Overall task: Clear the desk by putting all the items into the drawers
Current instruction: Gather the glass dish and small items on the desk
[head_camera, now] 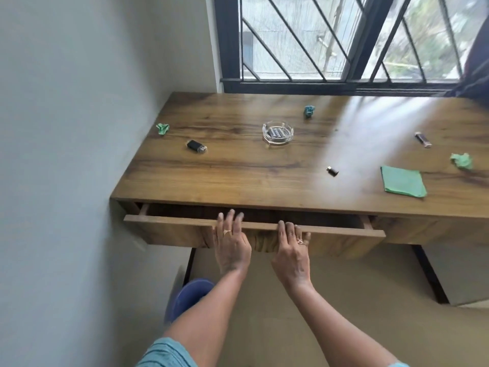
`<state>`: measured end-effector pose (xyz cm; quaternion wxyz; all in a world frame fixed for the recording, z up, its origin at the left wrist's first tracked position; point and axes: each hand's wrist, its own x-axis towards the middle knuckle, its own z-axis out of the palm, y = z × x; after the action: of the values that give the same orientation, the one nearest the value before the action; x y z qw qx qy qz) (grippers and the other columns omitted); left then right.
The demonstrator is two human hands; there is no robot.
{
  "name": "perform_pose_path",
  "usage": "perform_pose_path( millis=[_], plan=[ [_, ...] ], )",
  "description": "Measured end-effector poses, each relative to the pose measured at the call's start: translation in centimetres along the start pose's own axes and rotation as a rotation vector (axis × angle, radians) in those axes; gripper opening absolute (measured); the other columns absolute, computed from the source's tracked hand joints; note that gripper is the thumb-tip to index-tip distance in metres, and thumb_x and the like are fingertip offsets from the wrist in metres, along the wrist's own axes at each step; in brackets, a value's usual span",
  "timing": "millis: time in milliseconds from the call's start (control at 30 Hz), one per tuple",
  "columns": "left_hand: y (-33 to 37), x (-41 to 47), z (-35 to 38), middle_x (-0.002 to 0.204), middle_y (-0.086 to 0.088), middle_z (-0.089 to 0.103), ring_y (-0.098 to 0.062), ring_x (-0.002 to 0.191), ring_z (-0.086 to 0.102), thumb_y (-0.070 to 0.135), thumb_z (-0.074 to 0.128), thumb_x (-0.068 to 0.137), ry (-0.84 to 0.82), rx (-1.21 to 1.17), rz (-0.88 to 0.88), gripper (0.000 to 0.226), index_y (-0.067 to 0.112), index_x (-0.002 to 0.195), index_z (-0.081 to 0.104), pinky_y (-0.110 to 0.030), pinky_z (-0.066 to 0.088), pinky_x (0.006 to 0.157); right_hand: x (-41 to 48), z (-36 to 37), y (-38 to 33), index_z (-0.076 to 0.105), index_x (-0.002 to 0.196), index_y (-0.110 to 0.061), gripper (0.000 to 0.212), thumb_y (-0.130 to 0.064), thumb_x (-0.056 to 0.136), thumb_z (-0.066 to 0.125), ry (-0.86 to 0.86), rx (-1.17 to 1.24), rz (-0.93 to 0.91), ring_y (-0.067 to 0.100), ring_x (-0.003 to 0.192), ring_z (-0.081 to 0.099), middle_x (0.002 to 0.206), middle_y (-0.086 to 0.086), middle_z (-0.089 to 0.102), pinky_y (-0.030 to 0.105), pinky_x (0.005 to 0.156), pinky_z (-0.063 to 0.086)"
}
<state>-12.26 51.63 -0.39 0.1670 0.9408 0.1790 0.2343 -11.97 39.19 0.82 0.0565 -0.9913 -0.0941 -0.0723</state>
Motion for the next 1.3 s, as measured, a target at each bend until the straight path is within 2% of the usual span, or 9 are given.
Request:
perform_pose_path(
  millis=[133,200,267,433,533,700,833,933,1300],
  plan=[
    [-1.5,-1.5,-1.9,0.108,-0.002,0.072,-0.025,0.109,0.065,0.021,0.079,0.064,-0.133,0.151,0.174,0.048,0.015,0.11,0.07,-0.04,0.05,0.095,-1.6,-0.2,-0.7,0.068,0.109,0.004,0.054,-0.01,0.068,0.035,0.064,-0.057,-0.001,0.033,0.099,0.068,0.106,0.019,0.07,0.056,0.101,0.037],
    [-1.4,-2.1,-2.9,0.099,-0.004,0.073,-0.024,0.098,0.068,0.032,0.069,0.07,-0.145,0.161,0.207,0.041,0.011,0.106,0.072,-0.037,0.053,0.09,-2.5,-0.2,-0.8,0.069,0.104,0.007,0.051,-0.009,0.071,0.034,0.174,-0.109,-0.04,0.033,0.095,0.069,0.1,0.022,0.071,0.048,0.112,0.016],
    [-1.1,-2.5,-4.5,0.086,-0.004,0.074,-0.022,0.085,0.067,0.044,0.053,0.076,-0.192,0.166,0.196,0.043,0.012,0.094,0.074,-0.034,0.055,0.082,-3.4,-0.3,-0.6,0.071,0.097,0.008,0.047,-0.007,0.07,0.036,0.256,-0.132,-0.073,0.033,0.087,0.07,0.093,0.023,0.071,0.045,0.109,0.021],
    [-0.2,-3.3,-8.0,0.075,-0.007,0.073,-0.021,0.075,0.065,0.054,0.044,0.086,-0.307,0.229,0.155,0.054,0.011,0.077,0.076,-0.028,0.052,0.057,-5.7,-2.6,-0.2,0.069,0.07,-0.004,0.03,-0.018,0.07,0.042,0.198,-0.061,-0.124,0.028,0.062,0.065,0.067,0.012,0.066,0.036,0.071,0.055],
    [0.6,-4.9,-9.2,0.09,-0.007,0.073,-0.019,0.089,0.064,0.039,0.037,0.096,-0.356,0.315,0.078,0.047,0.01,0.09,0.073,-0.027,0.053,0.065,-7.5,-3.7,-0.6,0.063,0.052,-0.012,0.026,-0.027,0.071,0.053,0.082,-0.001,-0.103,0.023,0.044,0.06,0.05,0.006,0.061,0.027,0.043,0.048],
    [0.8,-9.1,-12.0,0.077,-0.004,0.063,-0.014,0.072,0.061,0.024,0.038,0.097,-0.481,0.258,-0.044,0.035,0.011,0.083,0.067,-0.025,0.05,0.061,-12.7,-4.6,-0.5,0.06,0.046,-0.013,0.028,-0.029,0.067,0.071,-0.015,-0.025,-0.214,0.017,0.033,0.054,0.042,0.002,0.058,0.024,0.034,0.042],
    [0.7,-11.8,-13.8,0.071,0.0,0.055,-0.01,0.062,0.052,0.025,0.042,0.097,-0.517,0.259,-0.093,0.03,0.014,0.078,0.064,-0.021,0.037,0.053,-15.7,-5.7,-0.4,0.068,0.067,-0.015,0.034,-0.031,0.088,0.047,-0.095,0.029,-0.261,0.019,0.054,0.063,0.065,0.002,0.068,0.029,0.05,0.049],
    [0.5,-12.8,-14.8,0.079,-0.001,0.061,-0.012,0.07,0.059,0.026,0.046,0.096,-0.564,0.282,-0.107,0.026,0.012,0.089,0.067,-0.023,0.045,0.059,-16.6,-7.1,-0.3,0.069,0.083,-0.015,0.04,-0.033,0.095,0.036,-0.157,0.115,-0.286,0.021,0.074,0.066,0.08,0.003,0.068,0.032,0.068,0.053],
    [0.8,-15.0,-16.9,0.088,-0.003,0.063,-0.014,0.082,0.064,0.022,0.058,0.09,-0.751,0.47,-0.056,0.015,0.013,0.096,0.068,-0.024,0.052,0.067,-18.3,-8.1,-0.6,0.056,0.067,-0.016,0.031,-0.032,0.089,0.042,-0.432,0.194,-0.227,0.017,0.063,0.055,0.072,0.004,0.056,0.03,0.063,0.051]
  ],
)
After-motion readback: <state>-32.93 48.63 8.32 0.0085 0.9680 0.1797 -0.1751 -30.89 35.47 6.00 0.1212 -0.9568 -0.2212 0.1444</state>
